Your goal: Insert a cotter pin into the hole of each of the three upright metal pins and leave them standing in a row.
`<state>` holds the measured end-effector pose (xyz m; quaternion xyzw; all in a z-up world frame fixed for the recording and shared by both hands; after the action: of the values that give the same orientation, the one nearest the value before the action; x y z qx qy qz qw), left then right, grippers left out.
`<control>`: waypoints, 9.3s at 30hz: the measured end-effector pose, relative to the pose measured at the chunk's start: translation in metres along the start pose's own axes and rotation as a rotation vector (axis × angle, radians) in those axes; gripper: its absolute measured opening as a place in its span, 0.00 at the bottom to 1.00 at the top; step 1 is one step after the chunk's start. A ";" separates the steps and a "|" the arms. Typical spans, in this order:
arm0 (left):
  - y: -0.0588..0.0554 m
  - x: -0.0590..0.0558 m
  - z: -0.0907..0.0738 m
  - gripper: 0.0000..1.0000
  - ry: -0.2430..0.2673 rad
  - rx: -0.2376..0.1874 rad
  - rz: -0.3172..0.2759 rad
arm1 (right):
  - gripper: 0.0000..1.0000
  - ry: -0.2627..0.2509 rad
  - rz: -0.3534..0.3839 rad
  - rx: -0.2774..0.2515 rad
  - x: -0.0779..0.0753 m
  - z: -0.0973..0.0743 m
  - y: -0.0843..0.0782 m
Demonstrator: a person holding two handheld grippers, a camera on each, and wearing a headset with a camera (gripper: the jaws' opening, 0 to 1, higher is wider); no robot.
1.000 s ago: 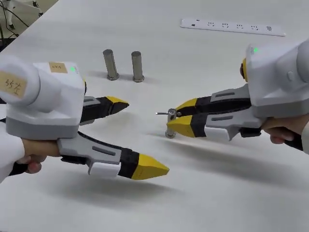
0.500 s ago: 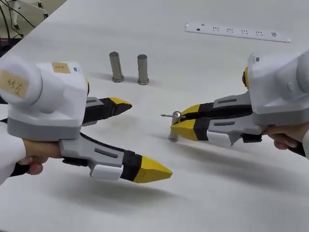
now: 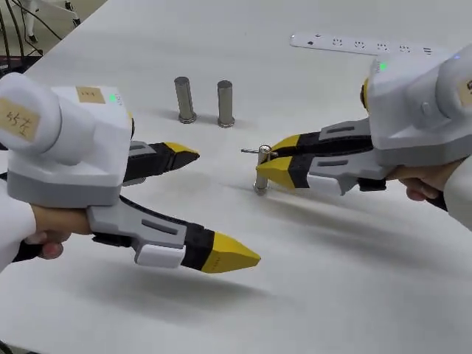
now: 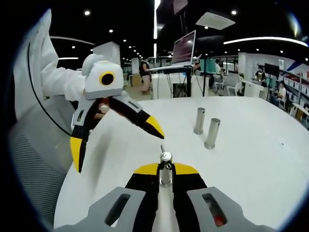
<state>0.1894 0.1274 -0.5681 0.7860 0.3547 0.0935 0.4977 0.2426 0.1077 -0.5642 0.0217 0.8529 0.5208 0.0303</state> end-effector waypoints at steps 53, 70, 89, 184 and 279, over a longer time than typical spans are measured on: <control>0.020 0.000 -0.008 0.99 -0.009 -0.073 -0.040 | 0.37 -0.045 0.060 -0.039 0.018 -0.026 0.007; 0.021 -0.014 -0.014 0.99 -0.052 -0.054 -0.005 | 0.68 -0.146 0.144 -0.022 0.027 -0.077 -0.003; 0.025 -0.003 -0.028 0.99 0.004 -0.067 -0.027 | 0.89 -0.299 0.305 -0.019 0.041 -0.112 -0.030; 0.055 0.179 -0.003 0.10 0.453 -0.127 -0.107 | 0.87 -0.345 0.264 -0.003 0.041 -0.126 -0.024; 0.071 -0.018 -0.022 0.09 0.288 -0.123 -0.026 | 0.87 -0.299 0.274 -0.012 0.055 -0.122 -0.028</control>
<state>0.1983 0.1132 -0.4938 0.7276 0.4264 0.2204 0.4901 0.1786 -0.0092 -0.5355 0.2145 0.8249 0.5160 0.0858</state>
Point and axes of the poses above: the centre of the closed fingertips' face, and the gripper's own axes: z roughly forward along the fingers, x roughly to its left, y roughly out of its top, the point moved 1 cm from there along -z, roughly backward along the fingers, and after that the axes turned 3 degrees about -z, right-handed, at the moved point
